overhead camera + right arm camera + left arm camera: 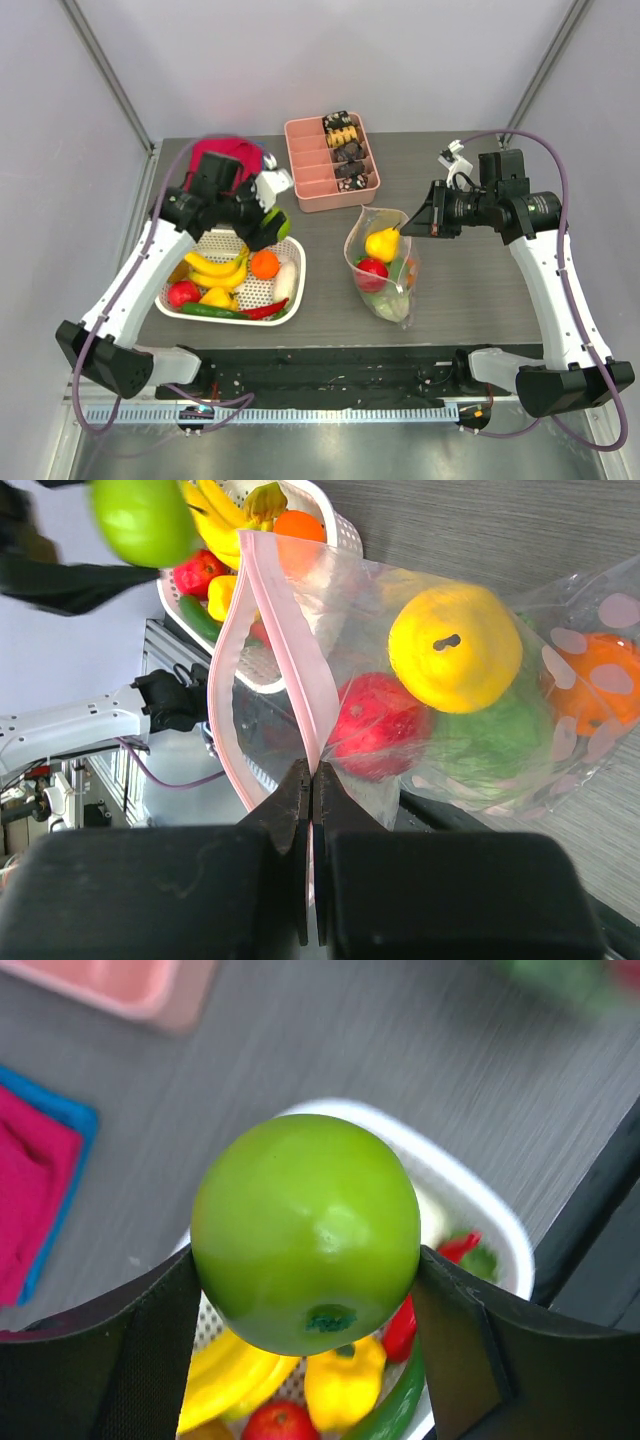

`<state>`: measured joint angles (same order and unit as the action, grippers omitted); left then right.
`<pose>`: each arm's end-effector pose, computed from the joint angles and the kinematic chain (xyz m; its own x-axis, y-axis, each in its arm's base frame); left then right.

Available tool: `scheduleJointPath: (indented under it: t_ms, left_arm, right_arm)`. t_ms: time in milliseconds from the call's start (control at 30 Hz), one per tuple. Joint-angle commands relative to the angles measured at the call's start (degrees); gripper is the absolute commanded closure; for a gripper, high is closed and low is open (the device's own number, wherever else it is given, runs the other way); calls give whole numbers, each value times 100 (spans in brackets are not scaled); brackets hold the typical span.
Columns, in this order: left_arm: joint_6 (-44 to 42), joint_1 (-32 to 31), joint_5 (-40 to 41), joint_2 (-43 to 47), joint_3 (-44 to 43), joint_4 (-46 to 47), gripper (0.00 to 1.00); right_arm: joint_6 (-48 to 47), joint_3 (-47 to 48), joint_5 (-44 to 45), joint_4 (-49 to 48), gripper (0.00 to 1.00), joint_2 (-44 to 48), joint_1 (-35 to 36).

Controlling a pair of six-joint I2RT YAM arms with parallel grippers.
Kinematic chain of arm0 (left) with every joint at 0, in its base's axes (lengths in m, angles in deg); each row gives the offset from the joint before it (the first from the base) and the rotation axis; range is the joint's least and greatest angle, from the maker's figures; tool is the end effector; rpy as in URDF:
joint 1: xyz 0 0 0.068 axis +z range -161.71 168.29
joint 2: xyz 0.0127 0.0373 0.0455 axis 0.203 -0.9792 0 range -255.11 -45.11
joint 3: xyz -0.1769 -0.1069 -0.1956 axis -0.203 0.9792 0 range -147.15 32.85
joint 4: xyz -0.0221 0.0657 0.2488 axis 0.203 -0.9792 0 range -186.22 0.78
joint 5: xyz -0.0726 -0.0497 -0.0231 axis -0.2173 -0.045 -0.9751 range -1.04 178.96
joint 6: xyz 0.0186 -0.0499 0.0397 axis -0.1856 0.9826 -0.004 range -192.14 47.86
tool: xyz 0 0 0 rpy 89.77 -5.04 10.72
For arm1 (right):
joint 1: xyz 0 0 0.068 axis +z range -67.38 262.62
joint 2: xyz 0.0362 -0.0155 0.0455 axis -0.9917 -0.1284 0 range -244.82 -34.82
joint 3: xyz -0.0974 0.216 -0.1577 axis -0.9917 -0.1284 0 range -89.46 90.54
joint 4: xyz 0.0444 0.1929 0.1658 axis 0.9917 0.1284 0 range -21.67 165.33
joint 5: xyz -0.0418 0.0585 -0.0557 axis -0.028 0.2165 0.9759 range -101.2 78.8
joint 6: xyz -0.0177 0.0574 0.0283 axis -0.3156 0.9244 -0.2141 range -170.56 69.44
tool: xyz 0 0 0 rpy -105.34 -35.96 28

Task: Place the food in the zip-top bag and seal the zipper
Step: Pick up the fake fruit from the bin, then place the fake fruit in the zipper food storage bag.

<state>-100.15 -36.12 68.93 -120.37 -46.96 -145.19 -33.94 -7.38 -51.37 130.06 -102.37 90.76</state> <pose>0.2320 -0.1250 0.3630 -0.3549 0.6455 -0.6763 0.8488 0.5258 0.0564 0.2040 0.0634 0.4036 -0.8510 0.0991 -0.5157 -0.3116 0.6951 0.6478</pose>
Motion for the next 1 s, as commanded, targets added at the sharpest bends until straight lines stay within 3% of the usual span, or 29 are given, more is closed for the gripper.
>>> scheduleJointPath:
  t_ms: [0, 67, 300, 633, 767, 967]
  left_arm:
    - [1583, -99, -1125, -93, -1105, 655, 44]
    - [1973, -492, -1117, -155, -1482, 1242, 44]
    - [3336, -1628, -1223, -1077, -2530, 1843, 44]
    - [3056, -2823, -458, -1816, -2443, 1492, 42]
    - [2985, -3035, 129, -2088, -2417, 1229, 43]
    - [3152, -3053, 316, -2519, -2566, 1123, 43]
  right_arm:
    - [51, 71, -79, -241, 99, -13, 3]
    - [52, 62, -71, -250, 99, -13, 3]
    - [122, 88, -106, -276, 99, -13, 12]
    - [157, 264, 43, -92, 99, 49, 3]
    - [131, 335, 368, 84, 99, 75, 3]
    - [61, 475, 605, 374, 99, 137, 3]
